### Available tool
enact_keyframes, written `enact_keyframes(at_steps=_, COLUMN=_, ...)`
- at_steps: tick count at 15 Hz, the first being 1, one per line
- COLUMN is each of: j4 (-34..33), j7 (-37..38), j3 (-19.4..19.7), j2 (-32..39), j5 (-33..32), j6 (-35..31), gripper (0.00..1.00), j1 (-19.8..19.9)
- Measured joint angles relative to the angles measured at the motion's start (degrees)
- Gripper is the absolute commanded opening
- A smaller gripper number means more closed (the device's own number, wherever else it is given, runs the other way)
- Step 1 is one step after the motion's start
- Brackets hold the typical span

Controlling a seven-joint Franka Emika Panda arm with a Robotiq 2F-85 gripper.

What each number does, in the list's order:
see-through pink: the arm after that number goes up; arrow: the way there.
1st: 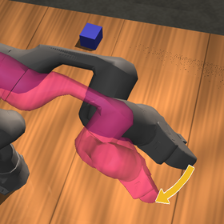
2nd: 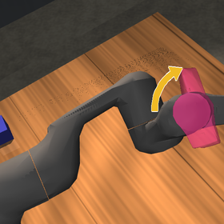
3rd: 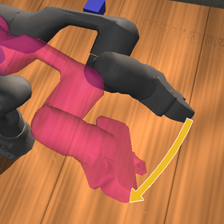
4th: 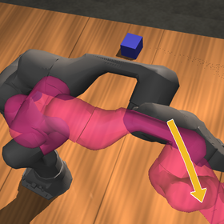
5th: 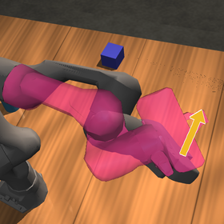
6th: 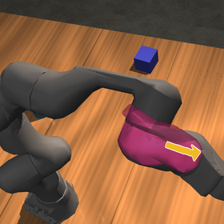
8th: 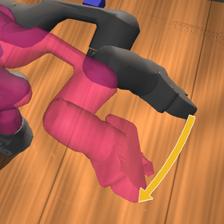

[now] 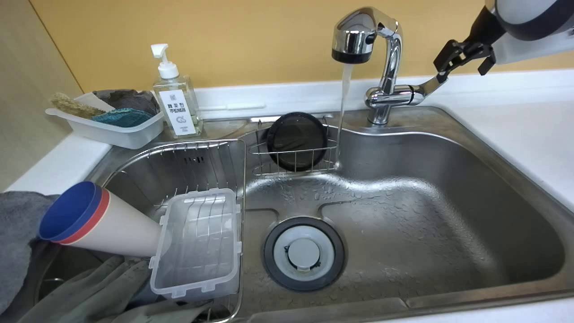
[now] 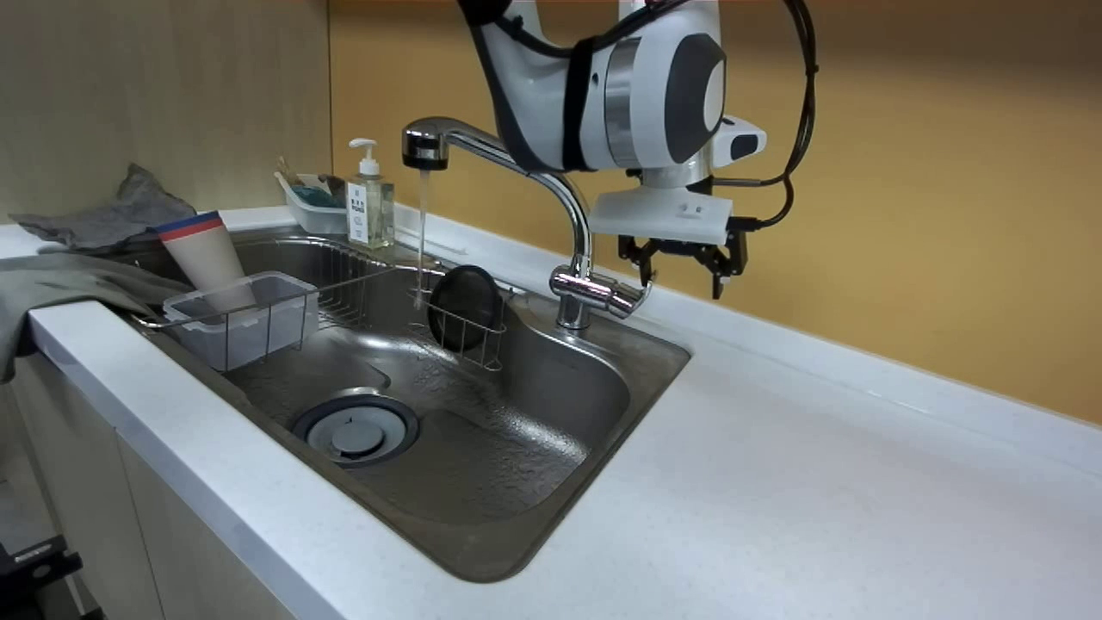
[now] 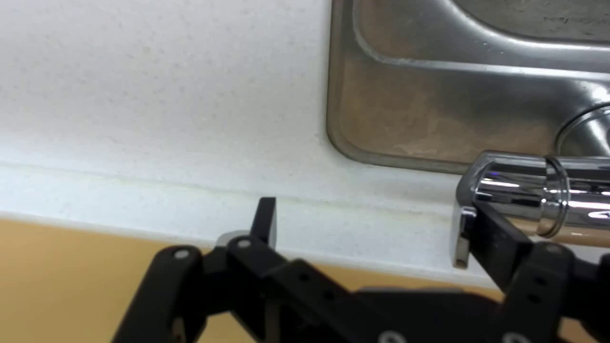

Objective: Open the tap

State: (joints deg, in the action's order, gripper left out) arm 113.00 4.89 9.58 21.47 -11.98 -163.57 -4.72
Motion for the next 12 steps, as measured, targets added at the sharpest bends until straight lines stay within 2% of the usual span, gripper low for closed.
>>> enact_keyframes(at_steps=5, j4=-1.0, j7=1.5, j3=1.8, j2=1.0, j5=-0.6, j6=0.0, gripper=1.00, j1=-1.0)
enact_keyframes(at_steps=12, j4=-1.2, j7=1.9, j3=2.2, j2=0.3, j5=-0.5, j6=0.0, gripper=1.00, j1=-1.5)
